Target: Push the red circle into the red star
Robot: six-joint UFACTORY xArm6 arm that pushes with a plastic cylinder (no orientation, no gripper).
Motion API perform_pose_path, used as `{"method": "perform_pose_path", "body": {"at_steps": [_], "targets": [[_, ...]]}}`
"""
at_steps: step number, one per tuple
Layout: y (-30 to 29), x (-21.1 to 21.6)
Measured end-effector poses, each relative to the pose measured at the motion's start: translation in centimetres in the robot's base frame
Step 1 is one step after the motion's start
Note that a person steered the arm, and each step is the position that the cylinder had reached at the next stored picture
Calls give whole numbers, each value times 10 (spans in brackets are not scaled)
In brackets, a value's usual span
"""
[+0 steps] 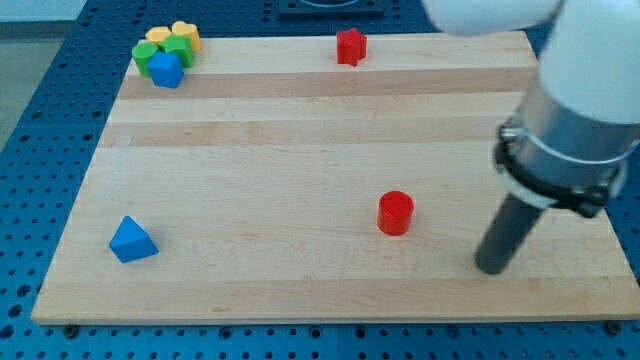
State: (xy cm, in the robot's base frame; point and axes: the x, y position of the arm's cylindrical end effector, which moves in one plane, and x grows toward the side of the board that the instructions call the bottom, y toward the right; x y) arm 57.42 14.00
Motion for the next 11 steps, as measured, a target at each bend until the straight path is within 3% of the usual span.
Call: {"method": "perform_pose_path", "body": {"at_steps": [2,5,7,8,11], "targets": [[-82,-25],[-67,-90],[-56,-88],[-61,-64],[-50,-94]]}}
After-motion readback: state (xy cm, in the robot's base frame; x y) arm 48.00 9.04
